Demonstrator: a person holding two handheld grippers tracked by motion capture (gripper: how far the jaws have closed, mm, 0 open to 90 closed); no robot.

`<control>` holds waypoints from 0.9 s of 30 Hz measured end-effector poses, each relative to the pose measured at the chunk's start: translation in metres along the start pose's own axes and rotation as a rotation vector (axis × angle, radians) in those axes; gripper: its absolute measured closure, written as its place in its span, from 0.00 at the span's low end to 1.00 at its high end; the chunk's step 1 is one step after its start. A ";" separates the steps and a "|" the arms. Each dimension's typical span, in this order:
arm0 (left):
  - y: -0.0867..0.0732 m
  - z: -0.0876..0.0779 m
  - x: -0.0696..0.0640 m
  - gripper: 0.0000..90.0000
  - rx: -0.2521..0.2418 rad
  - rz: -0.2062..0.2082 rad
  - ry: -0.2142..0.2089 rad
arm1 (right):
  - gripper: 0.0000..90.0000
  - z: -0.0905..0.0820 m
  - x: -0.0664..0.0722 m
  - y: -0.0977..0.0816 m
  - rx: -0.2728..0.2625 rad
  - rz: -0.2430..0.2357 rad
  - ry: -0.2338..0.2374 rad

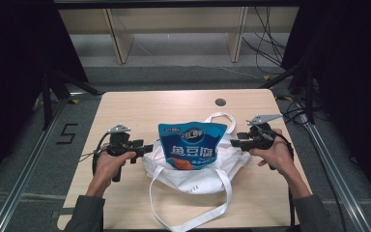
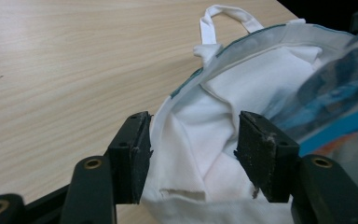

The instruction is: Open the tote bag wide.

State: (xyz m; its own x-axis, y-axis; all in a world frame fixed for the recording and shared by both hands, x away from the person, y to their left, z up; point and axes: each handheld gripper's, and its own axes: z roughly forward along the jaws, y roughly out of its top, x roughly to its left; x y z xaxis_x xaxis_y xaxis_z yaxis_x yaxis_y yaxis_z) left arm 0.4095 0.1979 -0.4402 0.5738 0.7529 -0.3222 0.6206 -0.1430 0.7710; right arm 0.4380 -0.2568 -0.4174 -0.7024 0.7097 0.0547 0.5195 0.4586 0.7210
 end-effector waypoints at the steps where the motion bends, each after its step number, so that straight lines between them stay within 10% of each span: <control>1: -0.002 -0.003 -0.002 0.50 0.007 0.005 -0.002 | 0.59 -0.004 0.004 -0.005 0.015 -0.002 0.001; 7: -0.025 -0.027 -0.013 0.65 0.019 0.069 0.009 | 0.62 -0.014 0.015 -0.028 0.035 -0.009 -0.004; 11: -0.040 -0.041 -0.022 0.73 0.001 0.046 -0.064 | 0.63 -0.026 0.024 -0.035 0.007 -0.005 0.005; 15: -0.055 -0.049 -0.040 0.69 0.028 0.060 -0.120 | 0.61 -0.027 0.048 -0.045 0.037 0.031 0.132; 20: -0.079 -0.046 -0.056 0.60 0.104 0.059 -0.238 | 0.61 -0.025 0.068 -0.057 0.078 0.001 0.210; 27: -0.096 -0.021 -0.060 0.76 0.188 0.144 -0.219 | 0.62 -0.013 0.094 -0.065 0.142 -0.042 0.250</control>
State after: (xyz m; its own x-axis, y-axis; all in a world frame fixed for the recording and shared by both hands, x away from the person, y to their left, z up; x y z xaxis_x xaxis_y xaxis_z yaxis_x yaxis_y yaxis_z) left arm 0.3047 0.1800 -0.4838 0.7519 0.5628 -0.3433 0.6006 -0.3700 0.7088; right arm 0.3313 -0.2268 -0.4498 -0.8138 0.5425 0.2082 0.5379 0.5679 0.6230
